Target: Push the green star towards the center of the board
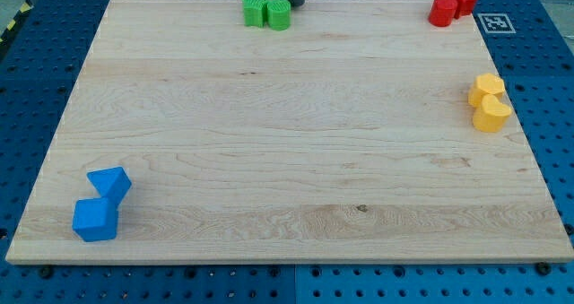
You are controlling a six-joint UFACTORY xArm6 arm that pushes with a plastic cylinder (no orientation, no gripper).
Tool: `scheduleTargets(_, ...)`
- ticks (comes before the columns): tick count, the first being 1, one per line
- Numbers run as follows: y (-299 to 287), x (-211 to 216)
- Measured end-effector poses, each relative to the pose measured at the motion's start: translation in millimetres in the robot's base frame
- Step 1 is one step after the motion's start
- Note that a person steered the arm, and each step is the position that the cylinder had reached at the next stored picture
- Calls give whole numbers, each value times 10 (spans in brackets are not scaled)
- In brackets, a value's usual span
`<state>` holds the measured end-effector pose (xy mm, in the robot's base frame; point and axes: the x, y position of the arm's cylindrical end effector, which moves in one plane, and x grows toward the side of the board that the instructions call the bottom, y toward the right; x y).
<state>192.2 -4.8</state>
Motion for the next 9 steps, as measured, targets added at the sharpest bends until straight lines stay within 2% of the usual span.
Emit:
scheduleTargets(1, -484, 3)
scheduleTargets(2, -686, -2)
scheduleTargets(4, -698, 127)
scheduleTargets(7, -631, 873)
scheduleTargets(8, -531, 1059)
scheduleTargets(9, -529, 1061)
